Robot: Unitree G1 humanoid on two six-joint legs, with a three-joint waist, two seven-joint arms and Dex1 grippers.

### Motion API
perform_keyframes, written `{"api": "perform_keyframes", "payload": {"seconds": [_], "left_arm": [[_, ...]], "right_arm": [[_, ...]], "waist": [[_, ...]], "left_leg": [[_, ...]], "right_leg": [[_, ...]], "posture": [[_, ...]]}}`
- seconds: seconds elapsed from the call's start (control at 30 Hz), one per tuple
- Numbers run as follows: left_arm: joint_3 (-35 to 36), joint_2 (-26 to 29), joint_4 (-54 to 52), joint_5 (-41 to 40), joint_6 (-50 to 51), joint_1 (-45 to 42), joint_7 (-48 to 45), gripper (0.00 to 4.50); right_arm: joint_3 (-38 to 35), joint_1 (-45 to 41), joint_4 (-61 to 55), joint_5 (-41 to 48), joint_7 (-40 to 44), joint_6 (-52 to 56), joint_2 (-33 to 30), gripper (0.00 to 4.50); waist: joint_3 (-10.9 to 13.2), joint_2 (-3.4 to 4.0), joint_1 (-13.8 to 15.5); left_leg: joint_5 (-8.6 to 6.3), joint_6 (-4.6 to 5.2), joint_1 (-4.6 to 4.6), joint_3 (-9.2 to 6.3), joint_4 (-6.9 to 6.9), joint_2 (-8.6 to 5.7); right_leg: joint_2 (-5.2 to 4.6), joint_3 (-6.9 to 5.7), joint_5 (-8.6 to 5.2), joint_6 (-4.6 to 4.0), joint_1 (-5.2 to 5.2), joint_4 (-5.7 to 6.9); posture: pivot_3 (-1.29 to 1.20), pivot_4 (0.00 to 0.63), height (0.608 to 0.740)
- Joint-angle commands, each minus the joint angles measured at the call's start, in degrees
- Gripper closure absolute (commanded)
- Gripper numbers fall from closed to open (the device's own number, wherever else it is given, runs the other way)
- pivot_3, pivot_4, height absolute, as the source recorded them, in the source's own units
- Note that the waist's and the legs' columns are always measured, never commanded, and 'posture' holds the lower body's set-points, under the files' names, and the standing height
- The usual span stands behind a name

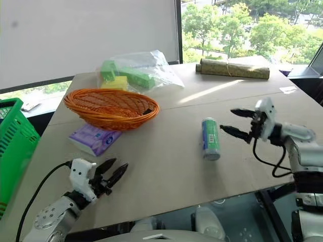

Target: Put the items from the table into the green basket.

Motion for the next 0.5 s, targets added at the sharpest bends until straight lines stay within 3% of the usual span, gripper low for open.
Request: {"api": "perform_keyframes", "payload": {"seconds": [0.03, 0.2, 0.5], "left_arm": [[2.53, -2.07, -4.68, -1.50, -3.15, 1.45, 1.86, 1.82], [1.81, -4.50, -9.24, -1.11, -5.38, 5.08, 3.62, 1.82], [-0.44, -4.70, -16.67, 1.25, -9.83, 7.53, 3.70, 1.82]], "right_arm": [[6.88, -5.62, -5.53, -2.06, -2.48, 3.16, 3.39, 0.00], [15.08, -15.91, -2.00, -6.59, -4.62, 1.53, 12.55, 0.00], [25.01, -29.40, 19.87, -18.08, -2.91, -9.38, 22.85, 0.00]], "waist": [[-0.03, -0.06, 0.40], [0.00, -0.10, 1.69], [-0.08, -0.26, 7.04]], "left_leg": [[0.00, 0.00, -0.02, 0.00, -0.05, -0.01], [0.00, 0.00, -0.06, 0.07, -0.08, -0.05], [0.01, 0.01, -0.13, 0.04, -0.07, -0.11]], "right_leg": [[0.00, 0.00, 0.01, -0.03, -0.01, -0.02], [0.05, 0.04, 0.10, -0.19, -0.09, -0.01], [0.11, -0.09, 0.00, -0.40, -0.10, -0.04]], "posture": [[-0.07, 0.005, 0.740], [0.02, 0.002, 0.740], [0.12, 0.000, 0.740]]}}
